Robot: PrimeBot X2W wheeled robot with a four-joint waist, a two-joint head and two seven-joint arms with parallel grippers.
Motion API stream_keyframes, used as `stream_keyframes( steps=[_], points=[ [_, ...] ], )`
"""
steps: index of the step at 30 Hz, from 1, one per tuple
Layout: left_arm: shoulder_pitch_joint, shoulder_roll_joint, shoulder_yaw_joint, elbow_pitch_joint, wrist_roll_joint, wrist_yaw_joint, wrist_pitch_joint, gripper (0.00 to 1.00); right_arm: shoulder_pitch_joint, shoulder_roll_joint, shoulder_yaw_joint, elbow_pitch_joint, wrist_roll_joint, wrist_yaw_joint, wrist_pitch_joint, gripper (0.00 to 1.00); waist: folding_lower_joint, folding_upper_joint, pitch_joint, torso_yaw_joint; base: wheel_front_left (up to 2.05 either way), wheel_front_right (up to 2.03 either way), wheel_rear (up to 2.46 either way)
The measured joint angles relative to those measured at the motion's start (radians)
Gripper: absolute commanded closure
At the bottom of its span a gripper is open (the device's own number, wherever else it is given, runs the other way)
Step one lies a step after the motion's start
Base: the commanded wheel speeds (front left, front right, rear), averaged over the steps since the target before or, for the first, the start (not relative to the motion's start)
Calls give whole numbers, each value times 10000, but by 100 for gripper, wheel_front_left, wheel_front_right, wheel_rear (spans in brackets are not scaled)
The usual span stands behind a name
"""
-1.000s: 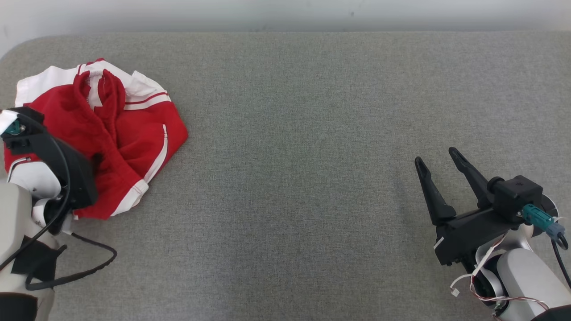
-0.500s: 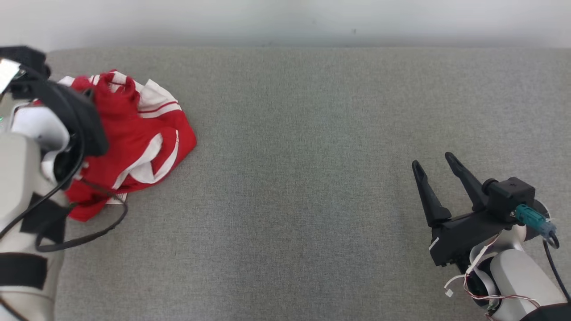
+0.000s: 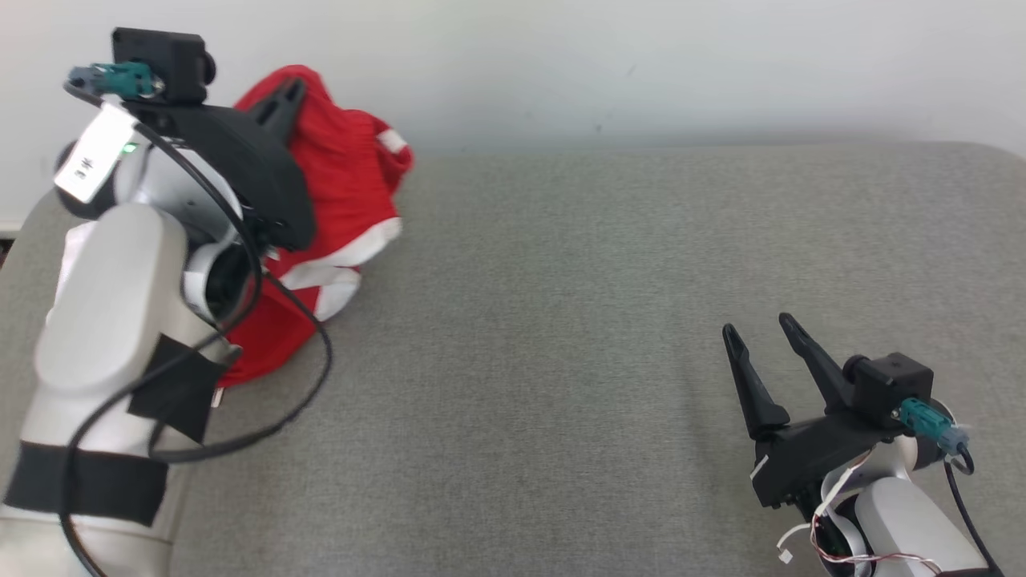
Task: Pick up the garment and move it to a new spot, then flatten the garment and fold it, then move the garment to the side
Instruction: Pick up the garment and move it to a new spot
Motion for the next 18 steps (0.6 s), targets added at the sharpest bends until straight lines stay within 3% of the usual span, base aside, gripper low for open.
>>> stream_keyframes(
  steps=[9,18],
  points=[
    [871,-362,-1273,-1701,-1346,0,6,100,210,65,2,215,73,0,-128,0,0,0,-320,-690,0,0,0],
    [2140,-989,-2079,-2370,-2163,0,25,100,251,84,-19,255,77,0,-221,0,0,0,-446,-1234,0,0,0]
  ],
)
